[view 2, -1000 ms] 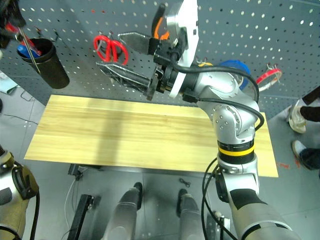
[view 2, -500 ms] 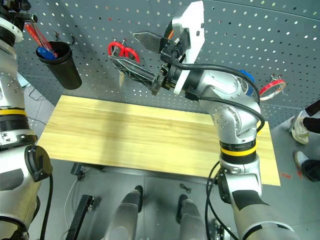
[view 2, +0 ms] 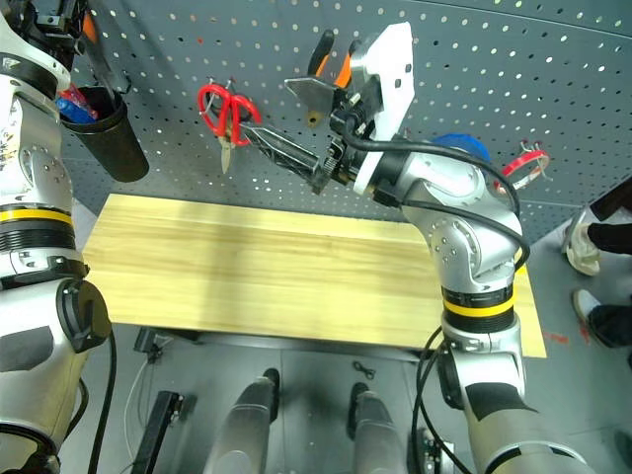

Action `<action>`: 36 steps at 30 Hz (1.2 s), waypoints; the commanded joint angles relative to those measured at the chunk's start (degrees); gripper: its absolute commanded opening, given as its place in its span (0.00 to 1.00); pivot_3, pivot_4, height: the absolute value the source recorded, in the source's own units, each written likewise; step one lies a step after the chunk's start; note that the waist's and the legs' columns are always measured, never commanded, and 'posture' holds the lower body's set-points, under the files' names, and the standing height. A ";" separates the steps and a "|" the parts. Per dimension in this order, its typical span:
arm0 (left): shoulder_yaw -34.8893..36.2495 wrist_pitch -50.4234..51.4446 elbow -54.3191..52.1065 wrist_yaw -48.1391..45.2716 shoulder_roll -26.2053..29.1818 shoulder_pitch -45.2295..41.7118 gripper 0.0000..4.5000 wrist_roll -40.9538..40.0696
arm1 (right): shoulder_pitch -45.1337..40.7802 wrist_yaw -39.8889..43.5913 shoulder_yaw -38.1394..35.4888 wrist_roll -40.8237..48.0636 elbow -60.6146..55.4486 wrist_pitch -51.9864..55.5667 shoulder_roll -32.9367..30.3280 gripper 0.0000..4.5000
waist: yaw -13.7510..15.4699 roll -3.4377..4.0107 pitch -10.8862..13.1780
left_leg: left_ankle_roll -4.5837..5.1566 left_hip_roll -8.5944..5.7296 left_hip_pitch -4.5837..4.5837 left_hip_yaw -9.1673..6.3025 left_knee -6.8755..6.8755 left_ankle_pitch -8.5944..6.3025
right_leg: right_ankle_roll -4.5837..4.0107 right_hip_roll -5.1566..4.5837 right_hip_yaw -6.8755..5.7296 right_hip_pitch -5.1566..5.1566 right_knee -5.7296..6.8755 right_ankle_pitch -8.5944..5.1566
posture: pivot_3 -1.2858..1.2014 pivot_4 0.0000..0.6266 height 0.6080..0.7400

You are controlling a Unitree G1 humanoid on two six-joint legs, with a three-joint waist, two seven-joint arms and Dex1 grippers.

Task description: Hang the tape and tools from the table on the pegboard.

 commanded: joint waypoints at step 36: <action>-22.08 22.40 -27.37 -4.79 -6.13 55.49 0.99 1.11 | 45.76 -14.67 3.27 -23.85 3.19 -9.55 -4.83 1.00 | -4.27 0.52 -9.82 | -0.08 0.01 1.32 0.23 0.03 -0.04 | -0.06 -0.07 0.11 1.17 -0.62 -0.09 | 0.53 0.09 1.00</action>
